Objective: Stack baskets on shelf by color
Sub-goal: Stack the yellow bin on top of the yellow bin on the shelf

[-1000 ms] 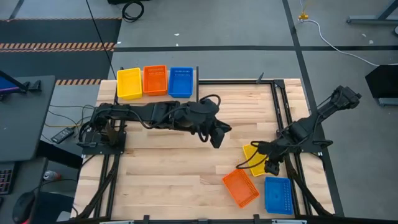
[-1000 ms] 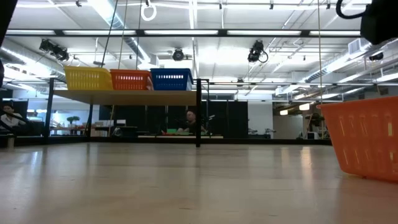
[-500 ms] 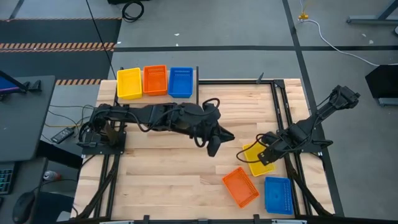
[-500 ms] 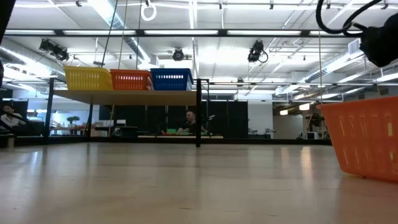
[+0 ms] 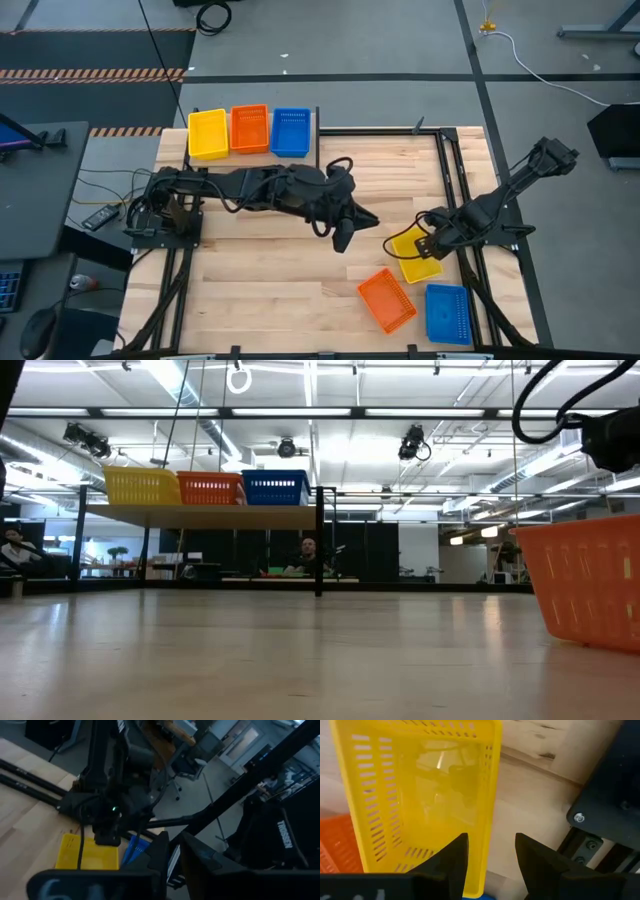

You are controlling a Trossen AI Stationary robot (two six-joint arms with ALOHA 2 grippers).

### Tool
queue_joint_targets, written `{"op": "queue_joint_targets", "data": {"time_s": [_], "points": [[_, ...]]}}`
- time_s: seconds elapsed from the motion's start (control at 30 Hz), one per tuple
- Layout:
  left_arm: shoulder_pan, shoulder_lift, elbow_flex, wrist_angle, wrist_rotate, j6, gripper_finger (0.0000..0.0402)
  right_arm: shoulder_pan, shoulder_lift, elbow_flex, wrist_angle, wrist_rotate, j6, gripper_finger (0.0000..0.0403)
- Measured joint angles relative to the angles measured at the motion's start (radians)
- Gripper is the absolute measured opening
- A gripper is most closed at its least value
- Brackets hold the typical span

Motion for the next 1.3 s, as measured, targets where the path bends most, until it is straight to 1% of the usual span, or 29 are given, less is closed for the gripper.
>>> {"op": "queue_joint_targets", "data": {"time_s": [0.13, 0.43, 0.53, 0.67, 0.83, 1.0, 1.17, 1.3], "points": [[0.0, 0.0, 0.0, 0.028, 0.0, 0.003, 0.0051, 0.001, 0.041, 0.0, 0.027, -0.033, -0.009, 0.0169], [0.002, 0.0, 0.0, 0.034, -0.001, 0.003, 0.0052, 0.001, 0.183, 0.0, 0.103, -0.03, 0.0, 0.0169], [0.002, 0.0, 0.0, 0.034, 0.0, 0.002, 0.0052, -0.002, 0.231, 0.0, 0.157, -0.03, 0.0, 0.0169], [0.002, 0.0, 0.0, 0.034, 0.002, 0.002, 0.0052, -0.024, 0.277, 0.0, 0.28, -0.017, 0.0, 0.0169], [-0.006, 0.0, 0.0, 0.034, 0.002, 0.002, 0.0052, -0.094, 0.301, 0.0, 0.399, 0.056, 0.04, 0.0169], [-0.019, 0.0, 0.0, 0.034, 0.003, 0.002, 0.0052, -0.198, 0.3, 0.0, 0.515, 0.111, 0.053, 0.0169], [-0.027, 0.0, 0.0, 0.034, 0.005, 0.002, 0.0052, -0.307, 0.3, 0.0, 0.665, 0.127, -0.049, 0.0168], [-0.027, 0.0, 0.0, 0.034, 0.004, 0.002, 0.0052, -0.38, 0.3, 0.0, 0.661, 0.082, -0.159, 0.0157]]}}
